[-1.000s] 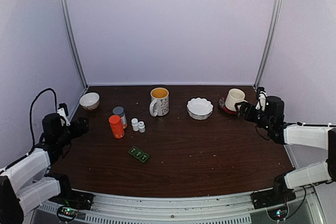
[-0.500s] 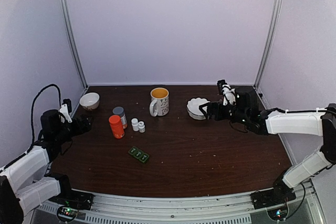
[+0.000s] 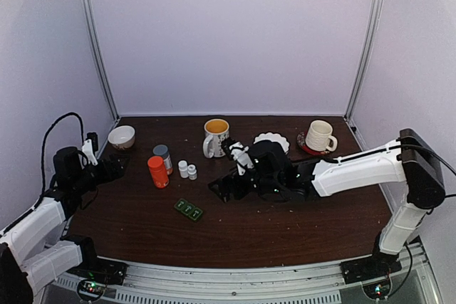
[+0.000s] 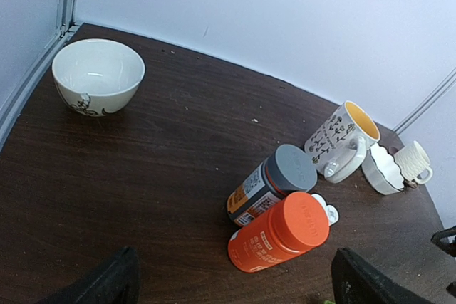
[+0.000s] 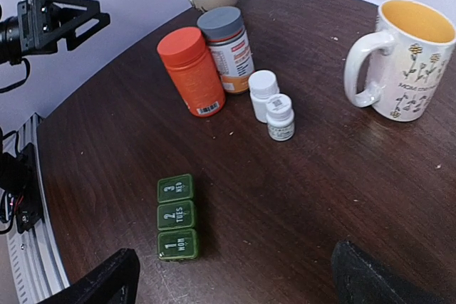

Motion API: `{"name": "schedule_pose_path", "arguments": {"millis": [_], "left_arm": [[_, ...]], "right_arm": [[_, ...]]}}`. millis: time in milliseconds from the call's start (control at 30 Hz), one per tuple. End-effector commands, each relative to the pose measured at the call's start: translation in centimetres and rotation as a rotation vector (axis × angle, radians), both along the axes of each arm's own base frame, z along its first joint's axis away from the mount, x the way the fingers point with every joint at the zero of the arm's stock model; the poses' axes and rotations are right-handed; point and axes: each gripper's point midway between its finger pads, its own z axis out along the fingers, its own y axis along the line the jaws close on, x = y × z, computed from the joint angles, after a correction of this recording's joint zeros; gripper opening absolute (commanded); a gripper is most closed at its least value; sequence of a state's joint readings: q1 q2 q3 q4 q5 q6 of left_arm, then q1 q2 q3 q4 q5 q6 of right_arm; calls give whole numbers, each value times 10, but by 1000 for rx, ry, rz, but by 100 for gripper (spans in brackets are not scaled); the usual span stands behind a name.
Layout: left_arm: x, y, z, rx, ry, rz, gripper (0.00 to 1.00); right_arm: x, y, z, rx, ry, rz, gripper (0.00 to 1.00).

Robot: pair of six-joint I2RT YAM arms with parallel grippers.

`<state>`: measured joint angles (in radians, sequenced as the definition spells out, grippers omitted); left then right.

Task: Sort the pills into containers
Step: Pick up the pill container from the center of the board.

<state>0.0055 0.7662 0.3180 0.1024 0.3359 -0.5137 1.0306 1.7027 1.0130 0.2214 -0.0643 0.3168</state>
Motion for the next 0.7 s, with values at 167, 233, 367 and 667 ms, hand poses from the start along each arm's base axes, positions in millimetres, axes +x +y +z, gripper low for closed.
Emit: {"name": "schedule_pose_path", "arguments": {"millis": [167,233,367,667], "left_arm": [[-4,1,-5,35,-22,-2,98],[-5,2,-6,43,-25,3,98],[-5,3,-6,50,-30,7,98],[-5,3,-9,54,-31,2,97]], "right_arm": [[-23,43,-31,-150,-34,27,98],[-26,49,-43,-192,-29,30,98],[-28,63,-61,-254,-22,34,98],[-36,88,-84,-355,-26,76,96]]}}
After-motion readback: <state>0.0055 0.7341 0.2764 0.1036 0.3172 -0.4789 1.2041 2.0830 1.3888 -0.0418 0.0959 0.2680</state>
